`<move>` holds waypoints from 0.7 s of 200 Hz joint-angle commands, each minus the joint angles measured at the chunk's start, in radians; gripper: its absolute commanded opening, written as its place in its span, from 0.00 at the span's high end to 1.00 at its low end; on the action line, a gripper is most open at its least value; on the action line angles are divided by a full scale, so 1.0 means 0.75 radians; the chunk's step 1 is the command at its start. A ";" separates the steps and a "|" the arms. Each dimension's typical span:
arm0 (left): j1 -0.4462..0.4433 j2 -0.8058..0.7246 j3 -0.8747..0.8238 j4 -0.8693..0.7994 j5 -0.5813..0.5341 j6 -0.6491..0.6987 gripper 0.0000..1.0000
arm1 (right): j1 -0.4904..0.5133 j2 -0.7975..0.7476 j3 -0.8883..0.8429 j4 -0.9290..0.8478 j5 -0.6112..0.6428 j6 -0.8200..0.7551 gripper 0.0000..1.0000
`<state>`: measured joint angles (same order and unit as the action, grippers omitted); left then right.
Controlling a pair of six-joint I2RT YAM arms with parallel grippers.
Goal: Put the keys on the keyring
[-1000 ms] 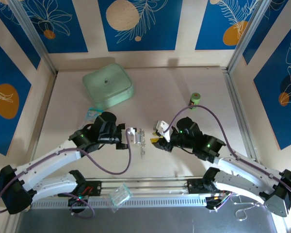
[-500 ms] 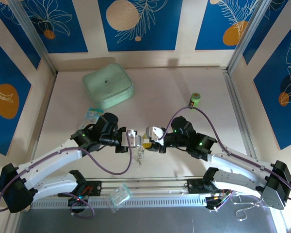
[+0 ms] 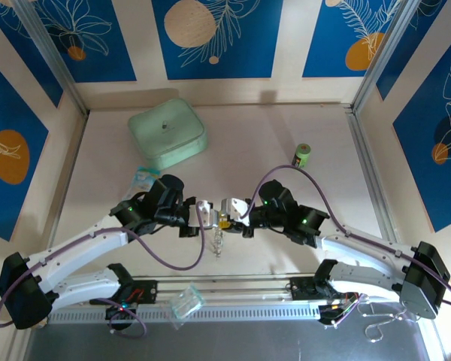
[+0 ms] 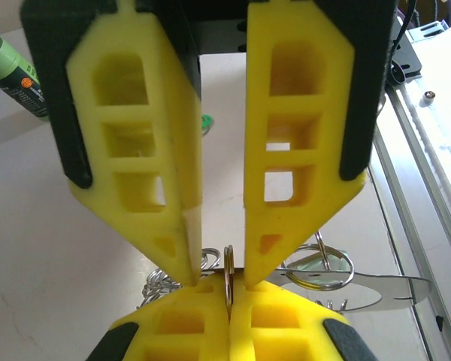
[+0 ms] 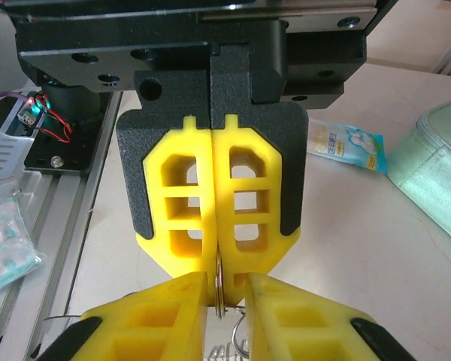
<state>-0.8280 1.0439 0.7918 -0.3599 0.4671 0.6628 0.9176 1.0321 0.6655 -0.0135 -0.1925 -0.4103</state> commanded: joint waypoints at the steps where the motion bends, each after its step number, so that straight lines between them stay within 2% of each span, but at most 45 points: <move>1: -0.010 0.003 0.032 0.016 0.054 -0.010 1.00 | 0.013 0.010 0.025 0.014 -0.010 -0.021 0.84; 37: -0.009 0.002 0.020 0.035 0.022 -0.035 1.00 | 0.012 0.005 0.018 0.017 0.011 -0.022 1.00; 90: -0.008 -0.011 -0.044 0.124 0.015 -0.076 0.90 | 0.005 -0.030 -0.027 0.080 -0.019 0.026 1.00; 140: -0.008 -0.031 -0.097 0.195 0.017 -0.098 0.86 | 0.004 -0.048 -0.055 0.110 -0.034 0.054 1.00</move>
<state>-0.8280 1.0424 0.7441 -0.2794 0.4610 0.6064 0.9215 1.0210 0.6361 0.0093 -0.1841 -0.3920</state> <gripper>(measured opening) 0.134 0.054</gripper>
